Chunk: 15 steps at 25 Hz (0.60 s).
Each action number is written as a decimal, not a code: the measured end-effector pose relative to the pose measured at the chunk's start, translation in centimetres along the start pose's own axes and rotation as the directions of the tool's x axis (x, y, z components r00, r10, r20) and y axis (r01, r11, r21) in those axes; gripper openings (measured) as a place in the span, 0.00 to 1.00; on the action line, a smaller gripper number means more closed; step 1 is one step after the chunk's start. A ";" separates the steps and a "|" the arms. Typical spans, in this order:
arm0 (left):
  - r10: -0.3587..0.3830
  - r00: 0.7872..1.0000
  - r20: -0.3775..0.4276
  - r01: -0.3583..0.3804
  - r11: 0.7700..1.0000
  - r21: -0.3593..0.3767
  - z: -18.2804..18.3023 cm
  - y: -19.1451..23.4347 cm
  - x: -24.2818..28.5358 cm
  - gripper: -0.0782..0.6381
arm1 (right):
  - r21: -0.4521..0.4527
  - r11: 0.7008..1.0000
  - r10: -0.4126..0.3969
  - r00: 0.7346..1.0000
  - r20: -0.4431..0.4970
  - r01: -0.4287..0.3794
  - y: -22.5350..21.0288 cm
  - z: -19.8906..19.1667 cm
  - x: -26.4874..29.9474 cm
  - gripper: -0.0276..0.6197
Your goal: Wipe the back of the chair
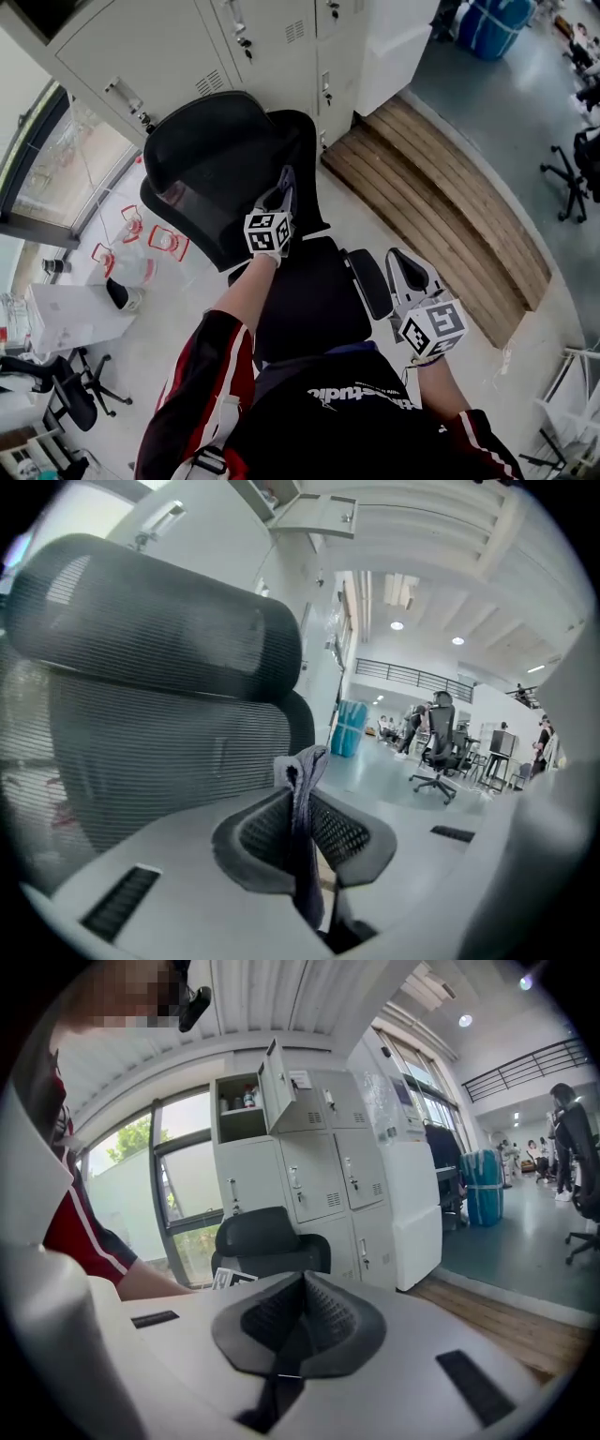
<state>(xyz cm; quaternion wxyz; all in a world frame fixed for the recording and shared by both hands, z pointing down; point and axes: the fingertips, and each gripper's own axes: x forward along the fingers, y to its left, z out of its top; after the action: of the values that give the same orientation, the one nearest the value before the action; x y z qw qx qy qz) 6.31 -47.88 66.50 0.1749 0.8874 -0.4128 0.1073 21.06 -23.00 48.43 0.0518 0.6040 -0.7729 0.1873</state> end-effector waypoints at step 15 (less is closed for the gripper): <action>0.487 0.873 -0.026 -0.486 0.861 -0.150 -7.9 21.4 -25.9 0.19 | -0.106 0.946 0.301 0.951 -0.074 -0.308 13.1 -0.6 6.3 0.06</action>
<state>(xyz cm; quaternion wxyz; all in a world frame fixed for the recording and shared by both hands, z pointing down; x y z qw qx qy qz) -27.02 -39.49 69.79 0.2064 0.7394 -0.6312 0.1105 6.83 -25.94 47.91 0.0793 0.4678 -0.8647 0.1648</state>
